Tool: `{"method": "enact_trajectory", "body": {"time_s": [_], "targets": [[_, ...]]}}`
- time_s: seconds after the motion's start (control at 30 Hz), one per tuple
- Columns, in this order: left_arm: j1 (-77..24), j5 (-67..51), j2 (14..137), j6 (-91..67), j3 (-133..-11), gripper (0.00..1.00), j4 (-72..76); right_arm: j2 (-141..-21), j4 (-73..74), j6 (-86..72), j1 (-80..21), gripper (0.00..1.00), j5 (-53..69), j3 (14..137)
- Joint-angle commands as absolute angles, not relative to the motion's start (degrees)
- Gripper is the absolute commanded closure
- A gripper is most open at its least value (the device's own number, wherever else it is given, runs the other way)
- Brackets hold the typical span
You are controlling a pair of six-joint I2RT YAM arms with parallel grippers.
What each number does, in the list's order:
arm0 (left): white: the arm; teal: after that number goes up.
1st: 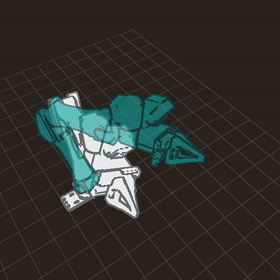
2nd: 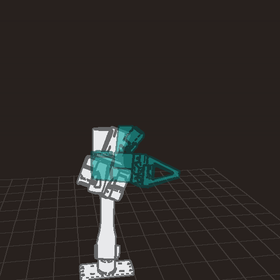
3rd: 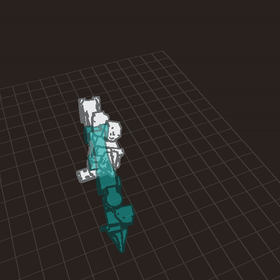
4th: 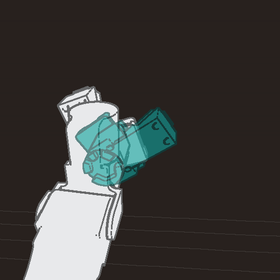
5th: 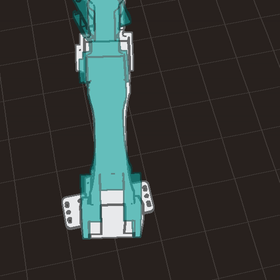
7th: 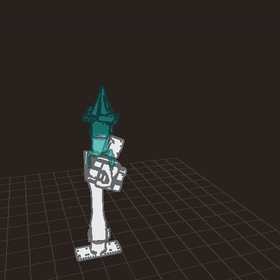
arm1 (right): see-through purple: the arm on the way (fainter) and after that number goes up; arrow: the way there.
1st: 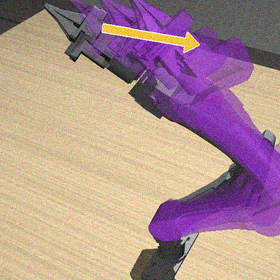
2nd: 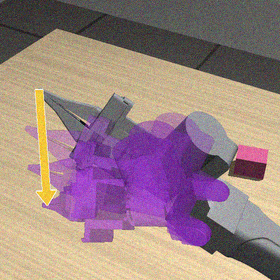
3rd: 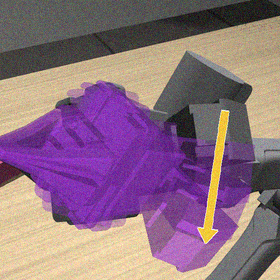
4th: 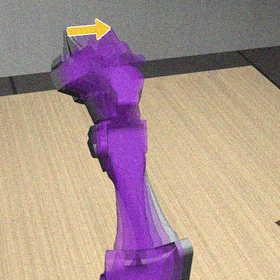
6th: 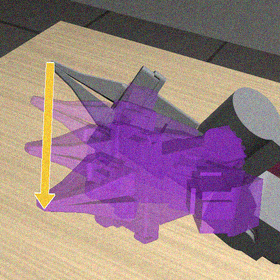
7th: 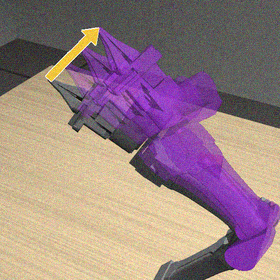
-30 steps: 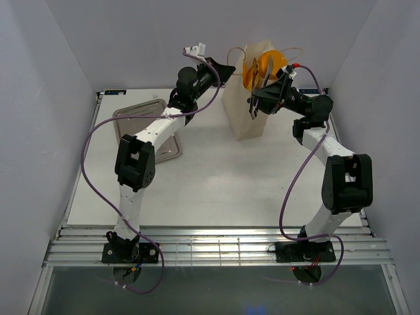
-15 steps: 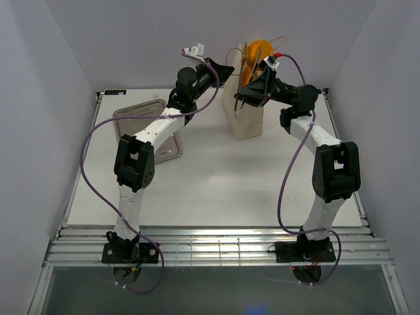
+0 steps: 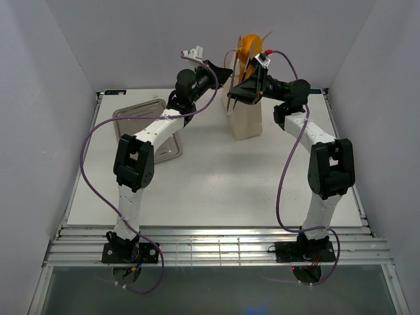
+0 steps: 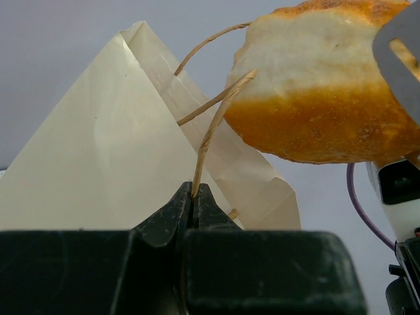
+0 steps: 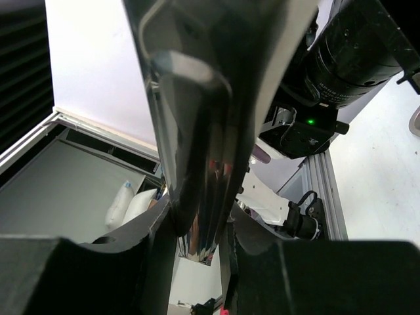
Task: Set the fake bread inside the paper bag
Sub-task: Place the fake bread in the paper bag.
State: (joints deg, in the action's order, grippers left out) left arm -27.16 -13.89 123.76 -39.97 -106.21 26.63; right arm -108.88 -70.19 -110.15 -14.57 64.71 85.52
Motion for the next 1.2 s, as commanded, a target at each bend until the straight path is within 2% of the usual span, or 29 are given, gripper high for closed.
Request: {"method": "enact_trajectory", "body": {"time_s": [0.0, 0.23, 0.8, 1.17], "targets": [[-26.7, -13.4, 118.7, -40.3, -105.3, 1.0, 27.1, -103.4, -70.4, -106.1, -14.9, 0.75, 64.7, 88.7], [-26.6, -12.0, 117.7, -41.0, -104.1, 1.0, 27.2, -99.0, -69.5, -105.5, -14.9, 0.75, 64.4, 85.5], [-26.4, -8.0, 114.3, -42.9, -99.3, 1.0, 27.2, -97.6, -81.9, -113.1, -14.8, 0.74, 63.0, 74.0], [-26.1, -8.7, 114.1, -43.2, -99.6, 1.0, 27.2, -98.6, -83.3, -113.1, -14.8, 0.59, 64.2, 72.8]]}}
